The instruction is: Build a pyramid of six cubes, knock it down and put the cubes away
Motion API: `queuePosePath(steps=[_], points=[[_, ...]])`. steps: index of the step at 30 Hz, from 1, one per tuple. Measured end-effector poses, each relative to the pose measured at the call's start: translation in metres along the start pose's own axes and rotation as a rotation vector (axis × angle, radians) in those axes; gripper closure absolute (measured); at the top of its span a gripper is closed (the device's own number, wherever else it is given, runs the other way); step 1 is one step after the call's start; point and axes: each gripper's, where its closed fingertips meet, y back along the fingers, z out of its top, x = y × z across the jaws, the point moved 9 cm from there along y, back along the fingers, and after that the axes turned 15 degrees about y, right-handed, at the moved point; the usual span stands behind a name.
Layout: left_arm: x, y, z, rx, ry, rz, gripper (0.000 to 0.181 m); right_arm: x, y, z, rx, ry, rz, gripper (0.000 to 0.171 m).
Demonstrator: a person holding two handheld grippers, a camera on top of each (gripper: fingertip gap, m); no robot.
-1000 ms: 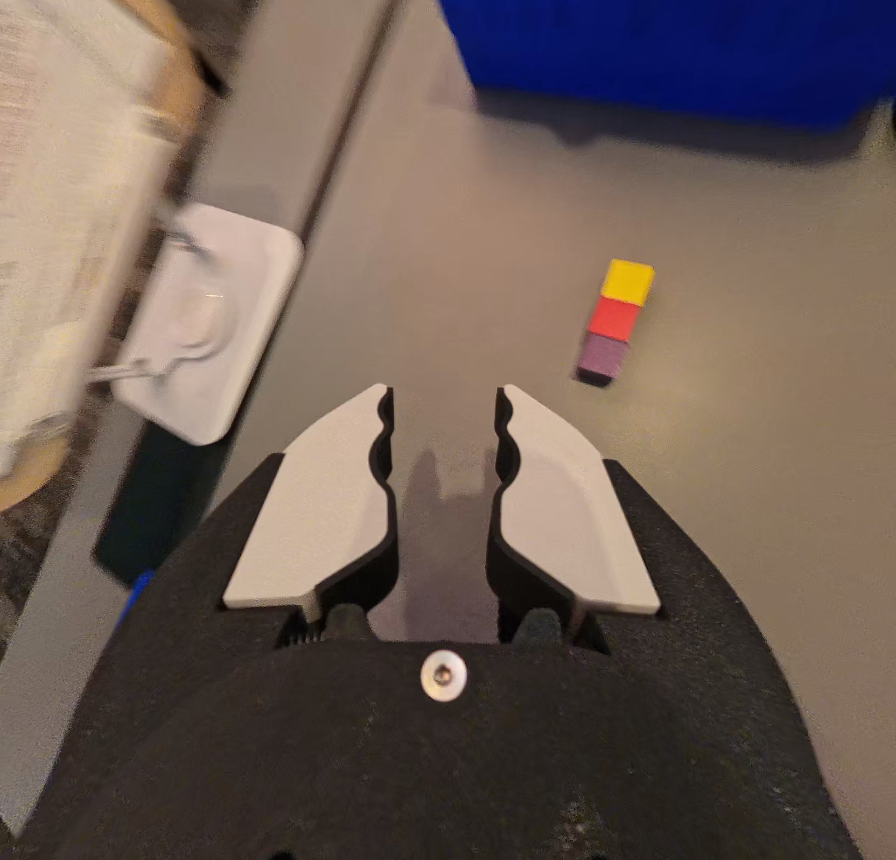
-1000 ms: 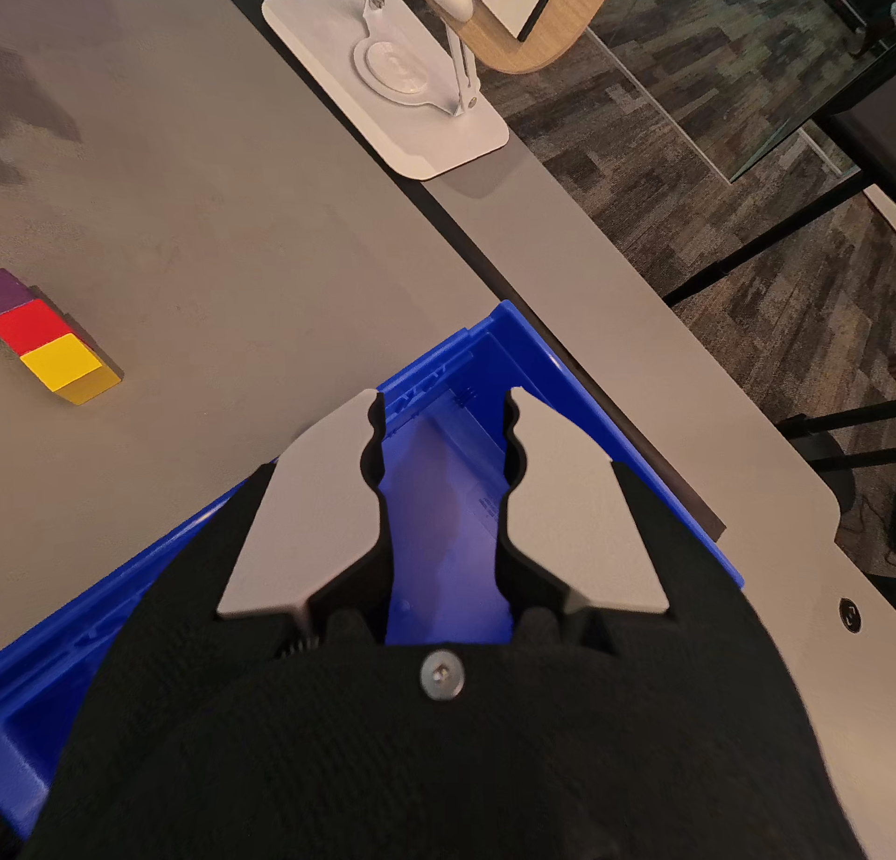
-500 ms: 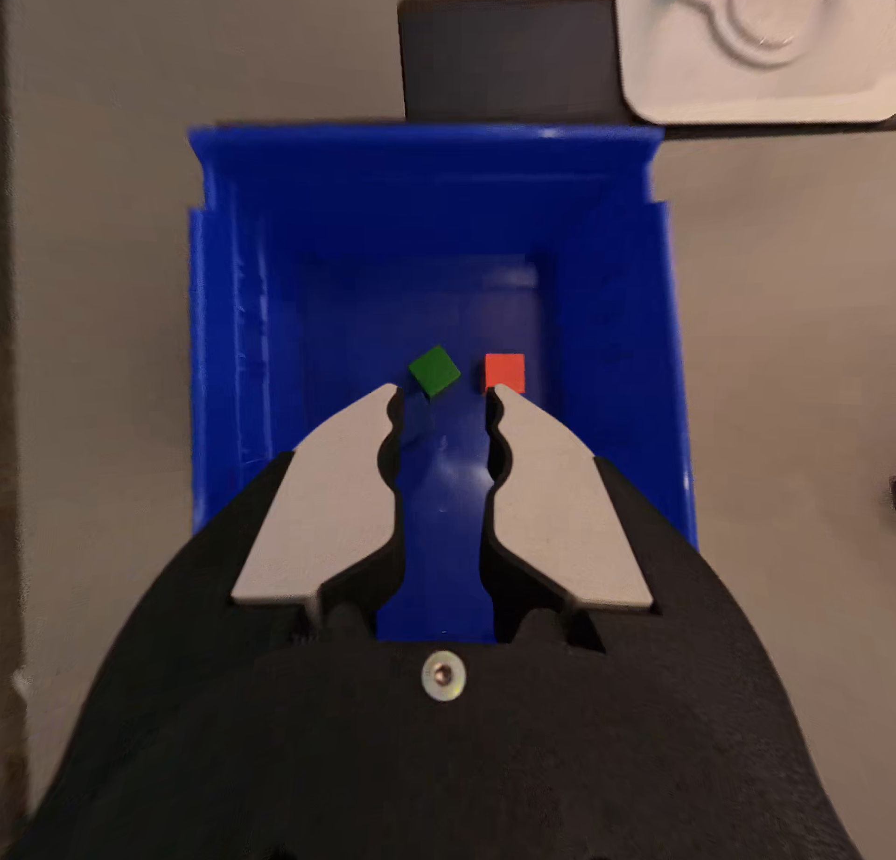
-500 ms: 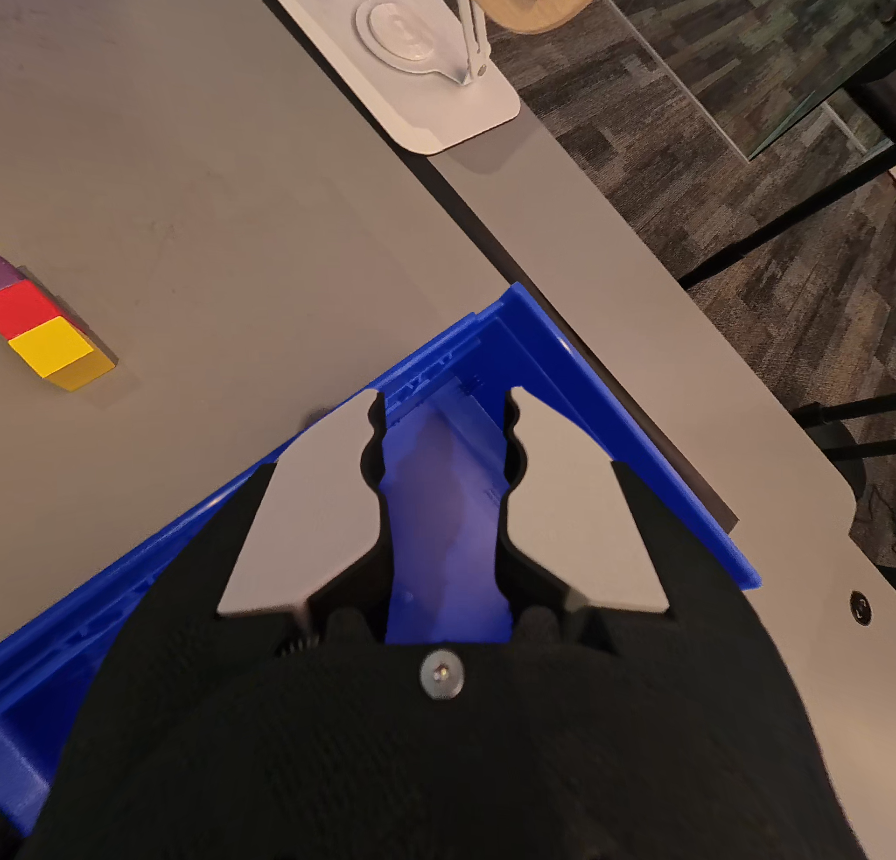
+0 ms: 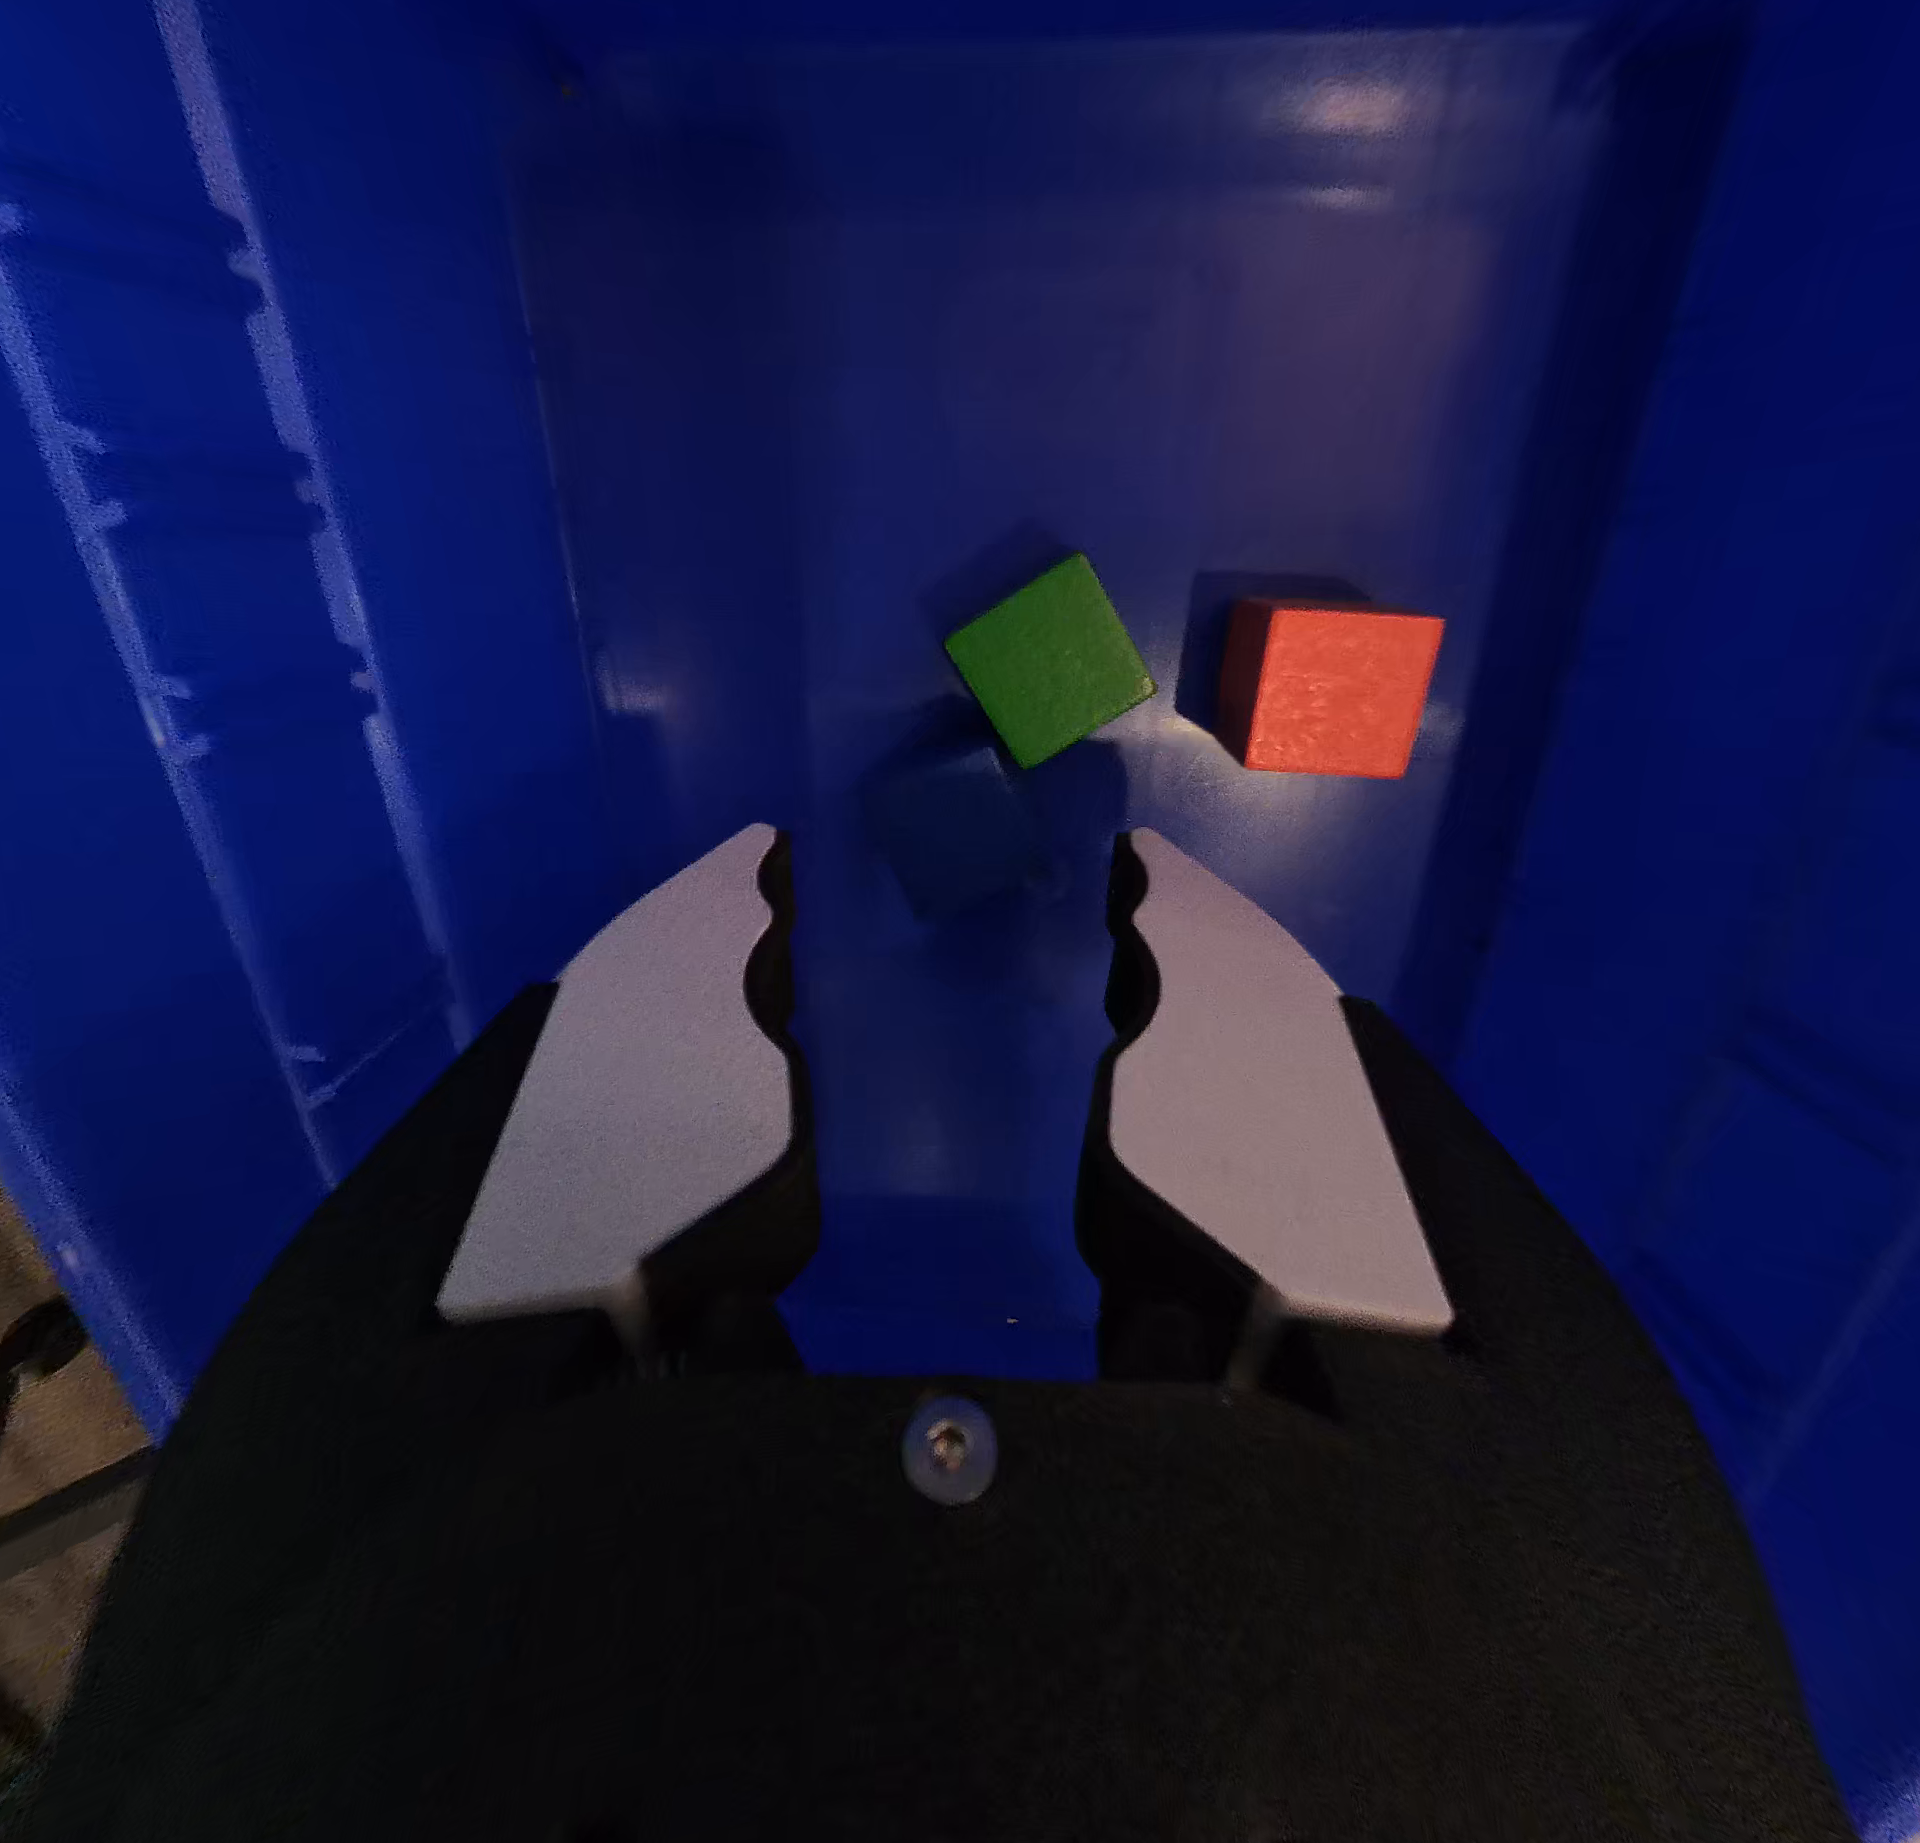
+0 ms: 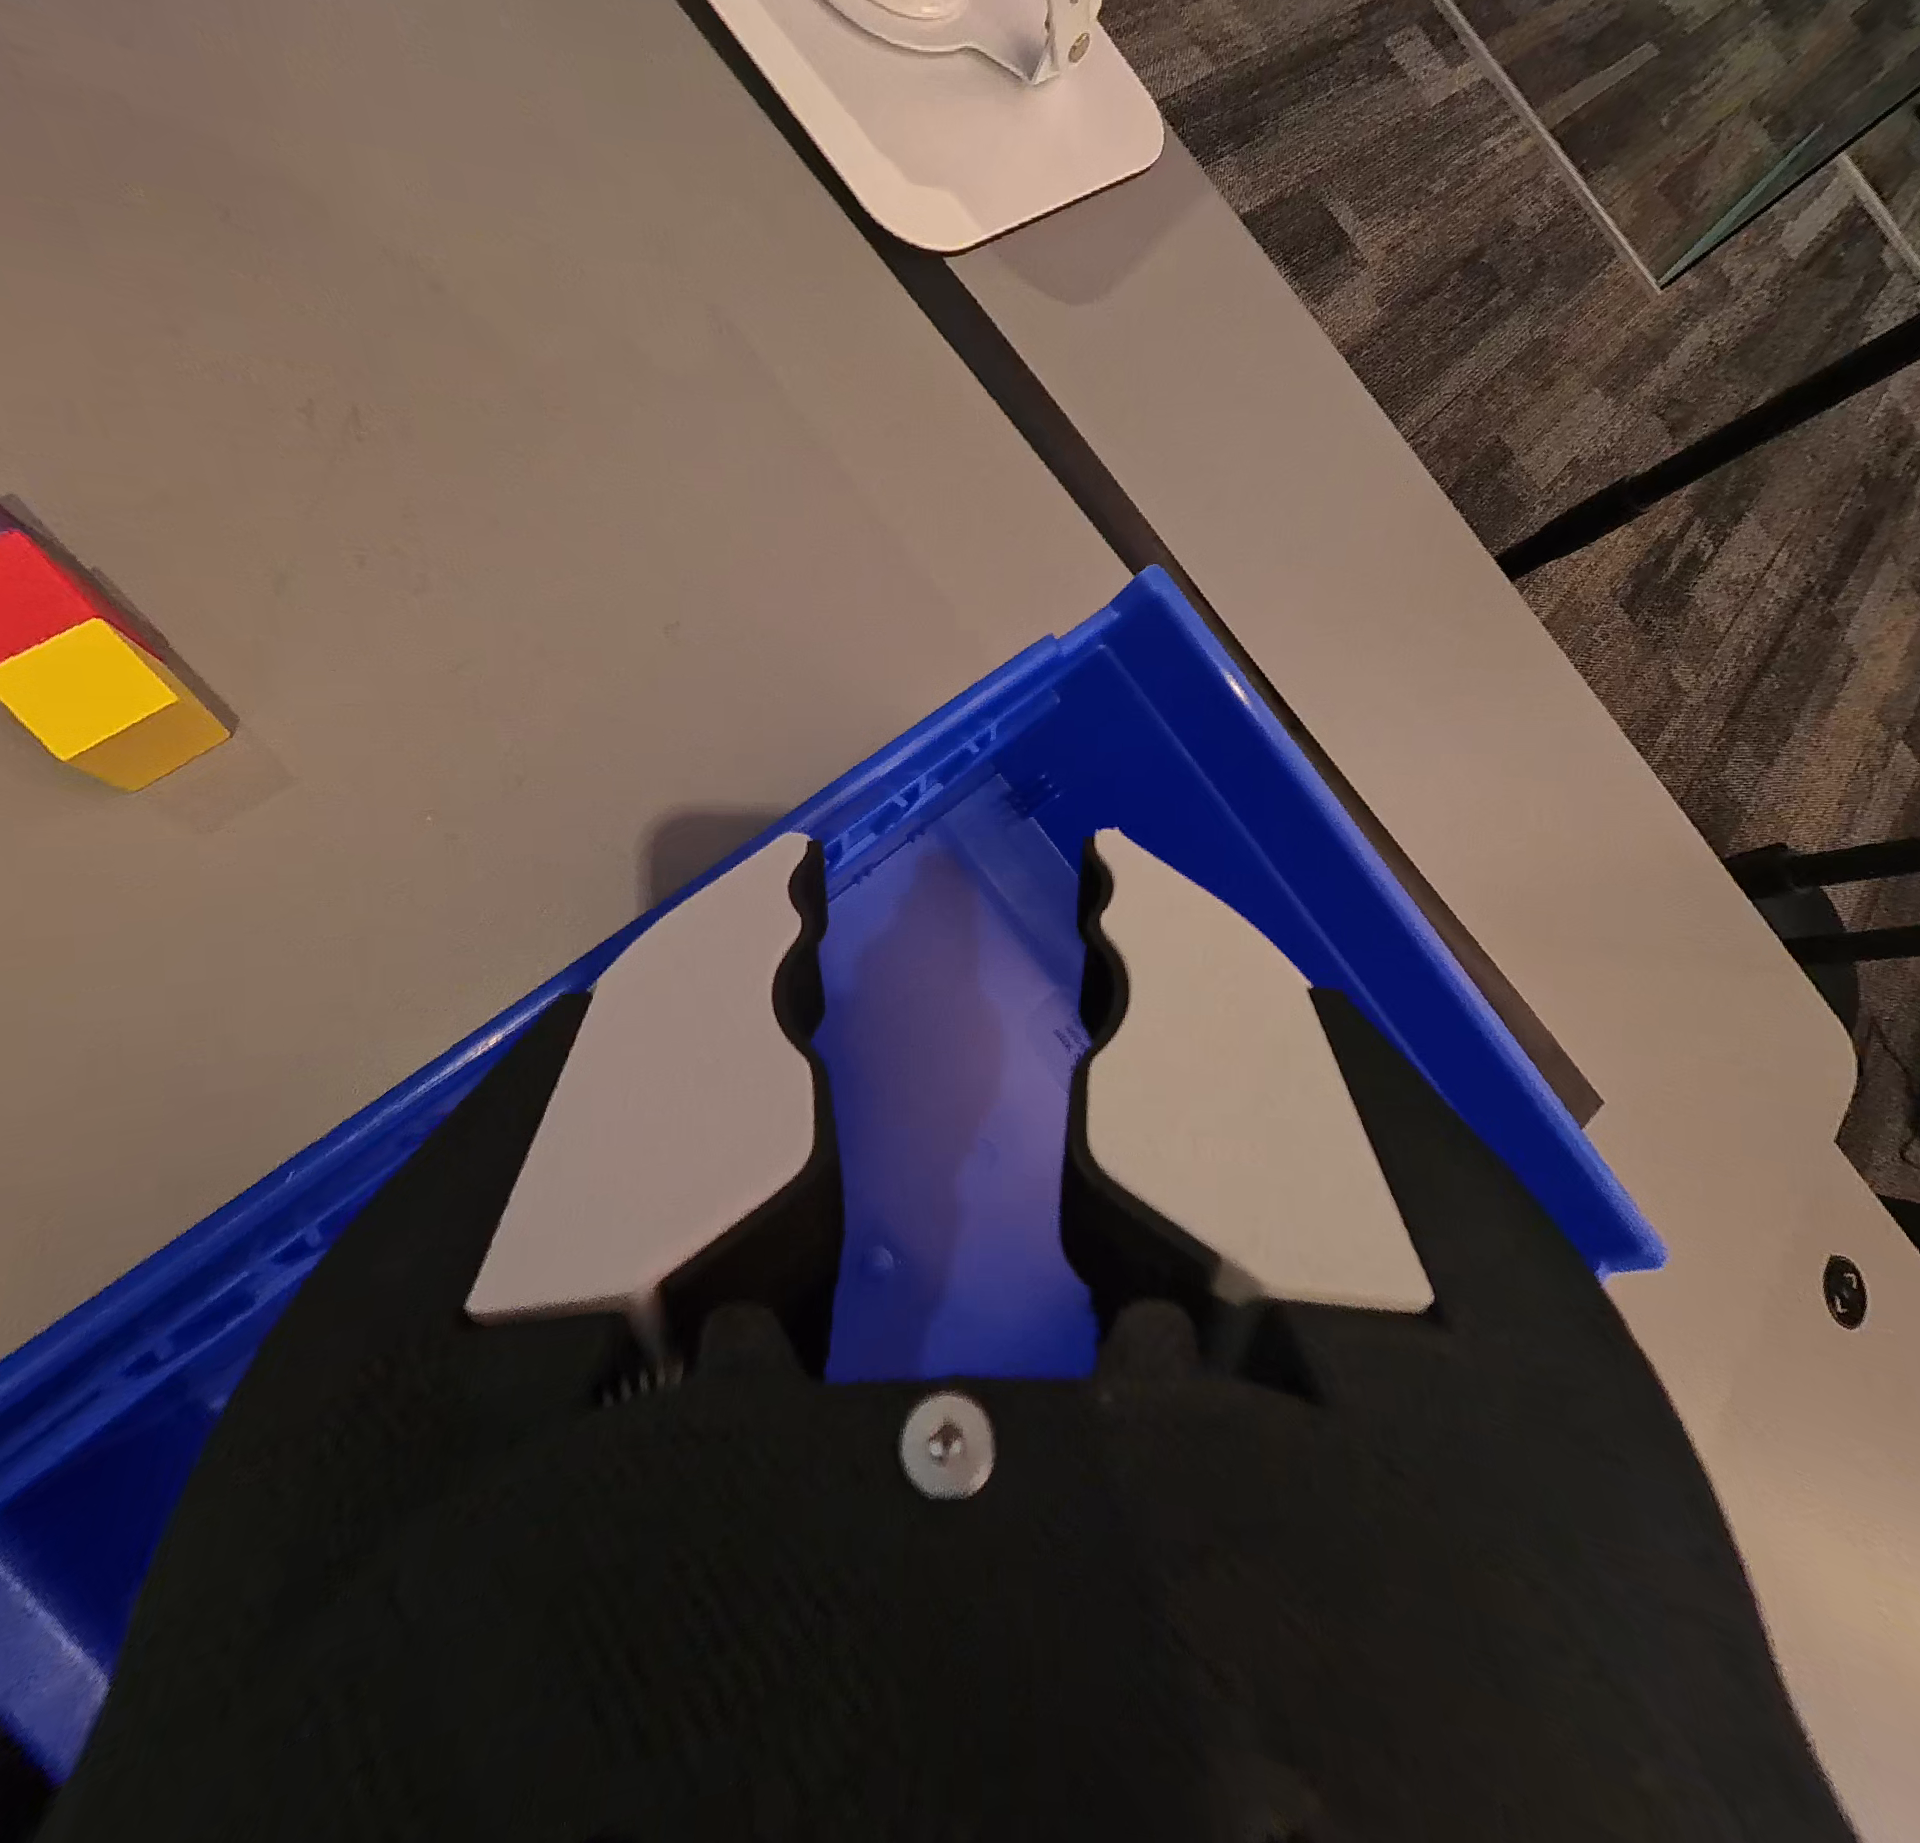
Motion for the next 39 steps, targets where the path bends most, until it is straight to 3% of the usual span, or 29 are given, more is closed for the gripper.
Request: queuePosePath(steps=[3,8,16,20,24,28,31,34,39], points=[[-0.002,-0.007,0.001,0.014,-0.005,0.031,0.125,0.000,0.001,0.000,-0.007,-0.002,-0.001,0.123],[-0.002,-0.013,0.005,-0.004,0.002,0.058,0.147,-0.001,0.002,-0.001,-0.009,-0.005,-0.002,0.124],[0.007,-0.009,0.000,0.036,-0.009,0.039,0.151,-0.001,0.003,-0.002,-0.008,-0.007,0.000,0.124],[0.018,0.019,-0.003,-0.034,0.017,0.021,0.152,-0.001,0.003,-0.002,-0.004,-0.006,-0.001,0.124],[0.015,0.080,-0.010,-0.249,0.022,-0.037,0.152,-0.001,0.002,-0.003,0.000,-0.008,-0.002,0.124],[-0.050,0.156,-0.034,-0.568,-0.193,-0.396,0.152,-0.001,0.001,-0.002,0.007,-0.005,-0.001,0.124],[-0.136,0.180,-0.066,-0.657,-0.531,-0.633,0.153,0.000,0.000,0.000,0.008,0.001,0.004,0.124],[-0.224,0.165,-0.099,-0.780,-0.879,-0.705,0.153,0.002,-0.001,0.003,0.012,0.022,0.005,0.124],[-0.305,0.095,-0.134,-0.602,-1.246,-0.576,0.153,0.002,0.005,0.008,-0.011,0.031,-0.014,0.125]])
